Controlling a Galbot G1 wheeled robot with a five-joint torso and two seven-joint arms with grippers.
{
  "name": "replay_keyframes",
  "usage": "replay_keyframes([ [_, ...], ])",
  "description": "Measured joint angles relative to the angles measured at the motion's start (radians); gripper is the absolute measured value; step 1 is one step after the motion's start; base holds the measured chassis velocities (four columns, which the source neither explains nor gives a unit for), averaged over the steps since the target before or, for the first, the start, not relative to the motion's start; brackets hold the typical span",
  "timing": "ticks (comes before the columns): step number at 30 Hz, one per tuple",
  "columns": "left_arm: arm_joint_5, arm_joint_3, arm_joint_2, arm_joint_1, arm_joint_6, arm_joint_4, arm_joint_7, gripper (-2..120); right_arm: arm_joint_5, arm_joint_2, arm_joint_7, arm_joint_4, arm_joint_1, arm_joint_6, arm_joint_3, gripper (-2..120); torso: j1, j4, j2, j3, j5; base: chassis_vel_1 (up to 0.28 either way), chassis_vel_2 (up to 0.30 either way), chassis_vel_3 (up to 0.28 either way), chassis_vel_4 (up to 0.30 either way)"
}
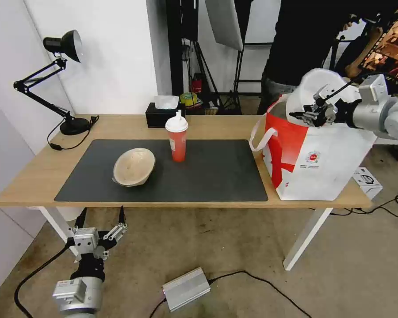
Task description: Pick up the trash from the table and place it into the takeout bag.
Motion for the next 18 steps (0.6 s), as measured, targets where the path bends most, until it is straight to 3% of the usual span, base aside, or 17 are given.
replay_keyframes([
  [18, 0.003, 0.003, 0.000, 0.002, 0.000, -0.005, 0.000, 100, 0.013, -0.006, 0.001, 0.009, 0.012, 0.000, 0.014, 30, 0.000, 0.0000, 0.000, 0.000, 0.0000, 0.000, 0.000, 0.000, 0.000],
])
